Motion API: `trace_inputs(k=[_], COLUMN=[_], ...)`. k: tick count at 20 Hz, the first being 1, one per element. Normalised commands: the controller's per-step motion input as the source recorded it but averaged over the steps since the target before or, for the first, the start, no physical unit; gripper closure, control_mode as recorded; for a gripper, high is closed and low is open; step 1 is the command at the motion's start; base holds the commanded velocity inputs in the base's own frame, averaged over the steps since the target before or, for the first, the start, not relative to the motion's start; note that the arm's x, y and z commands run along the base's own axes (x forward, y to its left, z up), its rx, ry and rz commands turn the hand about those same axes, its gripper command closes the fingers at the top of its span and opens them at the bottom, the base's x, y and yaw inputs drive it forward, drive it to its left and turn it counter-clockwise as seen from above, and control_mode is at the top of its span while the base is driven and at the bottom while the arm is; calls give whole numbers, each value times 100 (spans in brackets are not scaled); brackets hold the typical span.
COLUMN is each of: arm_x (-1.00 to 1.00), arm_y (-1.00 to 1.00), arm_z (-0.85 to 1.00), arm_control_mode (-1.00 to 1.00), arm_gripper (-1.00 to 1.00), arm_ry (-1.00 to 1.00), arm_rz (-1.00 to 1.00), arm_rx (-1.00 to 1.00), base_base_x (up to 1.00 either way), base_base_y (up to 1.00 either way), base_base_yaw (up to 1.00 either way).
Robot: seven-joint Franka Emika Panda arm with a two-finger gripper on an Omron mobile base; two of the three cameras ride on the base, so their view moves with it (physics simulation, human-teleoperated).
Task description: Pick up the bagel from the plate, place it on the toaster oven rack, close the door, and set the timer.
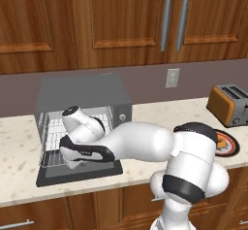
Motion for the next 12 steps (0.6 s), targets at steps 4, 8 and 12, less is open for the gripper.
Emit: trace_inputs(k=[4, 8, 12], arm_x=[-36, -72, -61], arm_y=[0, -14, -26], arm_z=[14, 94, 100], arm_control_mode=[-100, -100, -100], arm_gripper=[-100, -100, -100], arm_ry=[-4, -16, -13], arm_rz=[-5, -7, -8], arm_rx=[1, 9, 10], base_base_x=[0, 0, 0], base_base_y=[0, 0, 0], base_base_yaw=[0, 0, 0])
